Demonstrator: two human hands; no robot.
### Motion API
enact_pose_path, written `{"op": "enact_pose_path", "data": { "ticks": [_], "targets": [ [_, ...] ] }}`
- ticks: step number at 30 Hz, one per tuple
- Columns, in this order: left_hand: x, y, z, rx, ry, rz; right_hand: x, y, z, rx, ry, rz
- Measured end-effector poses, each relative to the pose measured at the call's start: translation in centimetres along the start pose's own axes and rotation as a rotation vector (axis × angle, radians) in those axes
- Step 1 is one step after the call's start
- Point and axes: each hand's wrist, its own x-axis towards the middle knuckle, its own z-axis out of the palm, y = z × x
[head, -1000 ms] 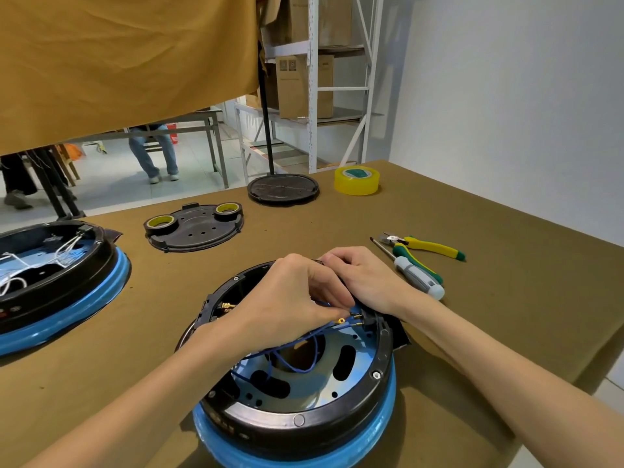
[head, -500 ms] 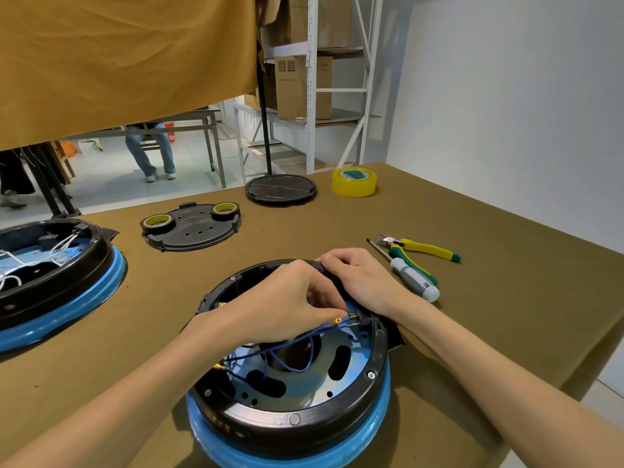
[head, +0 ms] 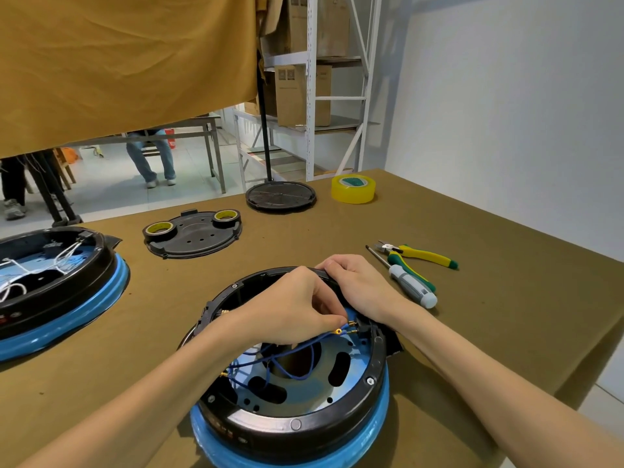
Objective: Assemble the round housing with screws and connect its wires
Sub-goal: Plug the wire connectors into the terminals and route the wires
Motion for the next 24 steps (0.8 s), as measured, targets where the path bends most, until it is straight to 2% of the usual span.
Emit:
{"op": "enact_pose_path", "data": {
  "ticks": [9,14,18,24],
  "targets": [
    [-0.1,0.1,0.1,-0.005,-0.001,-0.004,0.1,0.0,0.0,-0.039,-0.008,-0.014],
    [-0.6,0.5,-0.2,0.084,-0.006,0.014,-0.2,-0.3,-0.2,-0.013,-0.008,-0.010],
    [-2.3,0.9,-0.5,0.110,0.124,0.063,-0.5,-0.2,-0.3,-0.002,0.062,-0.002],
    [-2.9,2.6,-0.1,0.351,0.185,0.066,-0.5,-0.1,-0.3,-0.100,0.177,0.036]
  ]
}}
